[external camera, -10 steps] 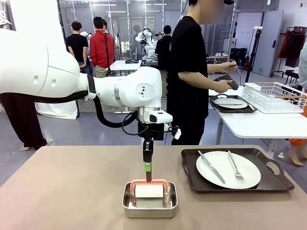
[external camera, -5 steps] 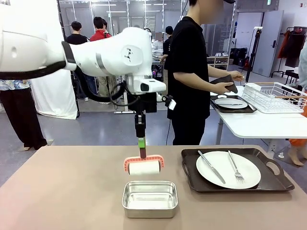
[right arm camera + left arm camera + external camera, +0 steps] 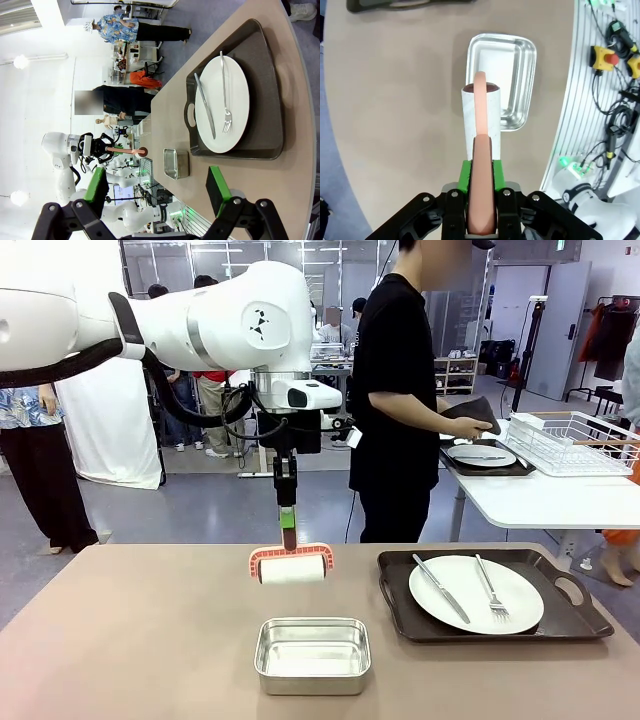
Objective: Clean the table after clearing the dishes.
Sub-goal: When the left (or right) Handle tray is removed, use the left hand (or right hand) to clean the left (or right) side of the table with the Lint Roller.
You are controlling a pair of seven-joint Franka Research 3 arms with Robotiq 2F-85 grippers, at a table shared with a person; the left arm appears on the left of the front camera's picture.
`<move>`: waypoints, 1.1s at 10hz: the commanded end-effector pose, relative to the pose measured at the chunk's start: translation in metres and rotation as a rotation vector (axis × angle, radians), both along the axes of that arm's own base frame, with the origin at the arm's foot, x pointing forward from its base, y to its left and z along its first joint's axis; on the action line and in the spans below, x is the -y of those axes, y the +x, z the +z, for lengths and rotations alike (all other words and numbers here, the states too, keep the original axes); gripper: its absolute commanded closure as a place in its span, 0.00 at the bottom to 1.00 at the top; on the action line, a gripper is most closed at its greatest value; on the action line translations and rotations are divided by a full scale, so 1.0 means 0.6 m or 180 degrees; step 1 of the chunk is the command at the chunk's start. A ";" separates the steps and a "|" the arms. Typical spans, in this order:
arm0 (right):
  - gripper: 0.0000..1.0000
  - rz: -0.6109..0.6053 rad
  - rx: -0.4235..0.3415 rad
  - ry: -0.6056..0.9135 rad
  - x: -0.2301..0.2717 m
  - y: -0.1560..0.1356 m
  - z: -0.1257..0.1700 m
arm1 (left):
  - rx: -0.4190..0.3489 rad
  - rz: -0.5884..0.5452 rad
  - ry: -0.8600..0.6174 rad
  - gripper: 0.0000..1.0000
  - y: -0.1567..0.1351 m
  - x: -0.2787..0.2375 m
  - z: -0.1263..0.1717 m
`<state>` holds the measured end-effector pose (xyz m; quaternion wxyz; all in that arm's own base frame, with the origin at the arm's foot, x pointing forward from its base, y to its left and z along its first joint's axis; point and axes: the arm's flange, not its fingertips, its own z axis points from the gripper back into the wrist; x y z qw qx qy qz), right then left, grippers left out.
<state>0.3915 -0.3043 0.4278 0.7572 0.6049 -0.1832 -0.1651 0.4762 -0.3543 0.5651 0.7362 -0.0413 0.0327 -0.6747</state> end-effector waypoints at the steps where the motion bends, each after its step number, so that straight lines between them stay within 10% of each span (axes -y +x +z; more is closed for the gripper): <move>1: 0.00 -0.0002 0.0010 -0.0003 -0.001 -0.001 0.005 | -0.0105 0.0061 -0.0107 1.00 0.005 -0.010 -0.004; 5: 0.00 -0.0002 0.0010 -0.0003 -0.001 -0.001 0.005 | -0.0105 0.0061 -0.0107 1.00 0.005 -0.010 -0.004; 6: 0.00 -0.0002 0.0010 -0.0003 -0.001 -0.001 0.005 | -0.0074 0.0050 -0.0047 0.79 0.009 -0.006 -0.009; 11: 0.00 -0.0002 0.0010 -0.0003 -0.001 -0.001 0.005 | 0.0315 0.2603 -0.0416 0.79 0.078 -0.122 -0.008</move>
